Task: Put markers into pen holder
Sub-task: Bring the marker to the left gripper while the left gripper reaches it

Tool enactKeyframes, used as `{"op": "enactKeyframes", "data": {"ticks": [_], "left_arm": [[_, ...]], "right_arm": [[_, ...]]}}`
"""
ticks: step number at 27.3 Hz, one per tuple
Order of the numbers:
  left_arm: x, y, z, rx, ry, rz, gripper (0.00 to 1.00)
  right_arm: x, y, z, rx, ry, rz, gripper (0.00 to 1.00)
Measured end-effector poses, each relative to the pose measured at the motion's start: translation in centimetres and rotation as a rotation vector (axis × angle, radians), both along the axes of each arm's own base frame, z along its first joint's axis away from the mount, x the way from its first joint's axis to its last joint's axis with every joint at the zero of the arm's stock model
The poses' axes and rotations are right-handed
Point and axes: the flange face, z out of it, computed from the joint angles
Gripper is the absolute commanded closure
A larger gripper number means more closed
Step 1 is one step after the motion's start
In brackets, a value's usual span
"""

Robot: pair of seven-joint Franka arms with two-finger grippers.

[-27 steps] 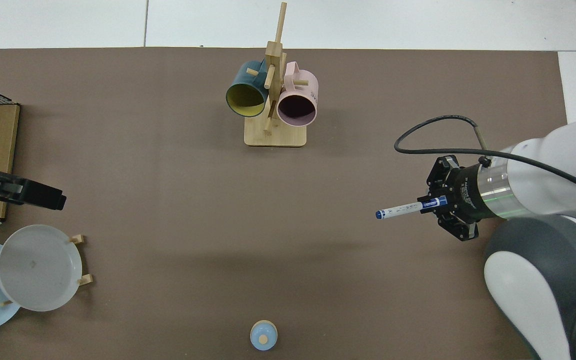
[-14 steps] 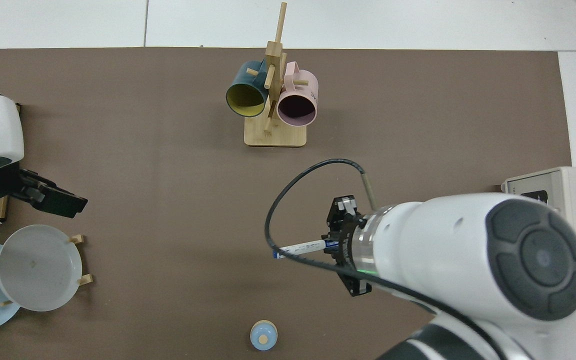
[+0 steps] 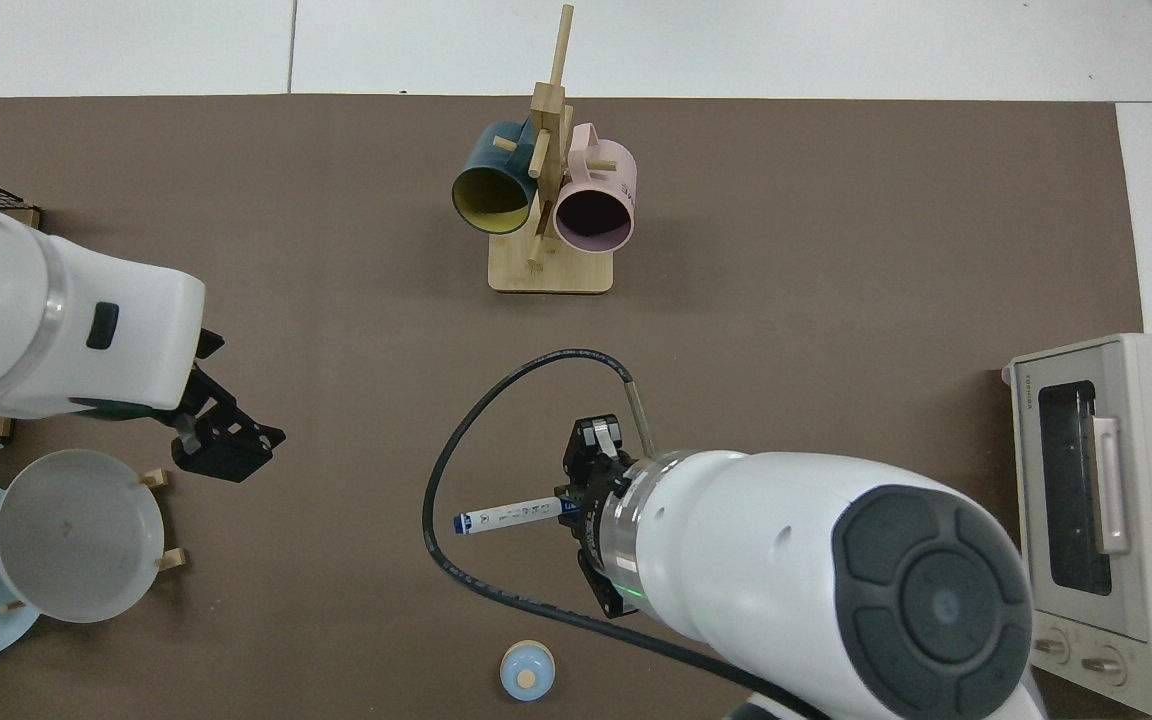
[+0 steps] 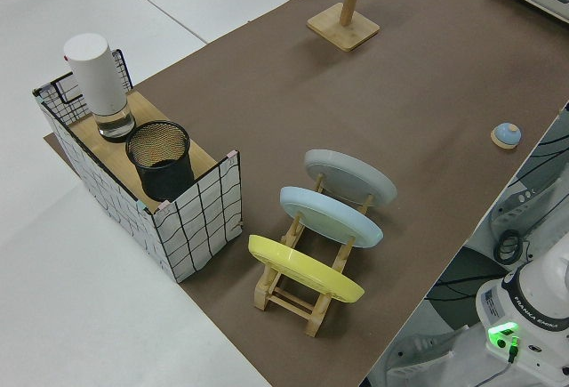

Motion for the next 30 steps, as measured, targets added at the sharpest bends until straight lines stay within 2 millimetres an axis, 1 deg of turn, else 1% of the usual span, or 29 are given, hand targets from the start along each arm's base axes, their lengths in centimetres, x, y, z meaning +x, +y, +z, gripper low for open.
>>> {"op": "enactKeyframes", "data": {"ticks": [3,7,12,14,16,21,23,26,30], "left_arm": [[-0.3,-1.5,0.0,-0.016,-0.024,-0.101,0.03],[-0.7,-3.4,0.3,-0.044,-0.068,-0.237,0.02],[-0.9,-5.6,0.1,-0.109,-0.130,-0.346,0.07],[-1.3,-6.4,-0.2,-0.112,-0.134,-0.373,0.03],[-1.8,-7.3,-0.5,-0.115,-0.136,-0.401,0.02],[-2.6,-8.6,-0.6,-0.131,-0.155,-0.457,0.04],[-2.9,-9.0,-0.7,-0.138,-0.153,-0.466,0.04],[-3.4,-9.9,-1.3,-0.140,-0.142,-0.481,0.05],[-4.2,-11.1,-3.1,-0.134,-0.101,-0.465,0.09]], "right_arm": [[0.4,0.0,-0.6,-0.004,0.008,-0.005,1.00],[0.8,0.0,-1.2,-0.017,0.016,-0.020,1.00],[0.8,0.7,-1.2,-0.031,0.001,-0.038,1.00],[0.8,1.4,-1.0,-0.036,-0.006,-0.042,1.00],[0.7,2.3,-0.9,-0.048,-0.015,-0.050,1.00],[1.6,4.4,-0.8,-0.057,-0.033,-0.059,1.00],[2.1,5.1,-1.0,-0.060,-0.033,-0.062,1.00],[2.7,5.7,-1.6,-0.071,-0.032,-0.071,1.00],[3.3,6.0,-1.8,-0.076,-0.036,-0.079,1.00]]}}
